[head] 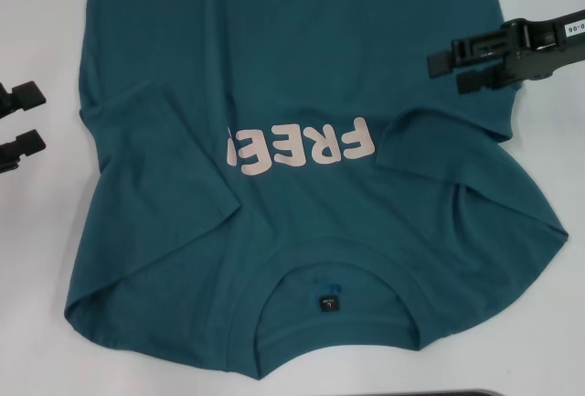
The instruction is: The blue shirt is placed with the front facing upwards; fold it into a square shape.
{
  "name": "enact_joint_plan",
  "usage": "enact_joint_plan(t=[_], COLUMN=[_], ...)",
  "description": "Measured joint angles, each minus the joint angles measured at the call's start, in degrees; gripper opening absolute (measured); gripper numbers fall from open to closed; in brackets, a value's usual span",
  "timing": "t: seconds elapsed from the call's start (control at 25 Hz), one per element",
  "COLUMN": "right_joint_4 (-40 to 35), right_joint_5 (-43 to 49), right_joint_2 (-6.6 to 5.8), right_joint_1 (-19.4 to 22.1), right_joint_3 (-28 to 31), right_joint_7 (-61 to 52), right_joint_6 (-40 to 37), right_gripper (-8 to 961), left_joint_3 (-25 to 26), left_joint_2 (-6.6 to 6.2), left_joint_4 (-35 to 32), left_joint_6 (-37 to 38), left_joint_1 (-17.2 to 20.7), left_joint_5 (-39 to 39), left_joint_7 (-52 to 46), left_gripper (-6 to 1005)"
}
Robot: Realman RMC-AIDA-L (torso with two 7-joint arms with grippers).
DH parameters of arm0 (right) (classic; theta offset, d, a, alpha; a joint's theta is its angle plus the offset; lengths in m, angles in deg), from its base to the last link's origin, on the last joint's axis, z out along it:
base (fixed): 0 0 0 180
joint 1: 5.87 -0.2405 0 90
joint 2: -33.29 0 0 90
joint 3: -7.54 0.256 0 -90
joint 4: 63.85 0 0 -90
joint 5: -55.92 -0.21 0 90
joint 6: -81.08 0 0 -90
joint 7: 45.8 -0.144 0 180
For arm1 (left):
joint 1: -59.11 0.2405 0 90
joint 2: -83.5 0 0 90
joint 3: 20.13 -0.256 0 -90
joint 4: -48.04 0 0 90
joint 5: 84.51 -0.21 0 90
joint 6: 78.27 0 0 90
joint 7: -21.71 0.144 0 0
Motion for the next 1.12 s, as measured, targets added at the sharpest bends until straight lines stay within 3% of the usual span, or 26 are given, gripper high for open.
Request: enact_joint_plan(t=[0.28,0.6,0.72,0.96,1.12], right_joint_4=[-1.73,-3.73,-3.74,-3.2,-3.0], right_joint_5=[0.17,4.4,4.42,4.46,4.47], right_joint_2=[-1.14,-3.67,-4.1,-3.76,-2.74], right_joint_1=[-0.74,2.57,4.07,6.06,6.62], right_joint_3=[-3.09,-2.72,-2.67,-2.74,-2.87], right_joint_7=[-1.96,-4.38,-4.44,-4.46,-4.46], right_joint_6=[-2.69,-4.94,-5.32,-3.6,-1.49], right_gripper=[912,910,909,906,904], left_joint_3=[0.01,0.0,0.0,0.0,0.0], left_joint_2=[0.0,0.0,0.0,0.11,0.15], left_joint_4=[0.0,0.0,0.0,0.0,0.0], left_joint_6=[-0.01,-0.2,-0.33,-0.72,-0.8], left_joint_1=[0.04,0.11,-0.06,-0.24,-0.27], left_joint_5=[0.0,0.0,0.0,0.0,0.0], left_joint_7=[0.0,-0.27,-0.36,-0.46,-0.48], left_gripper=[933,932,932,933,933])
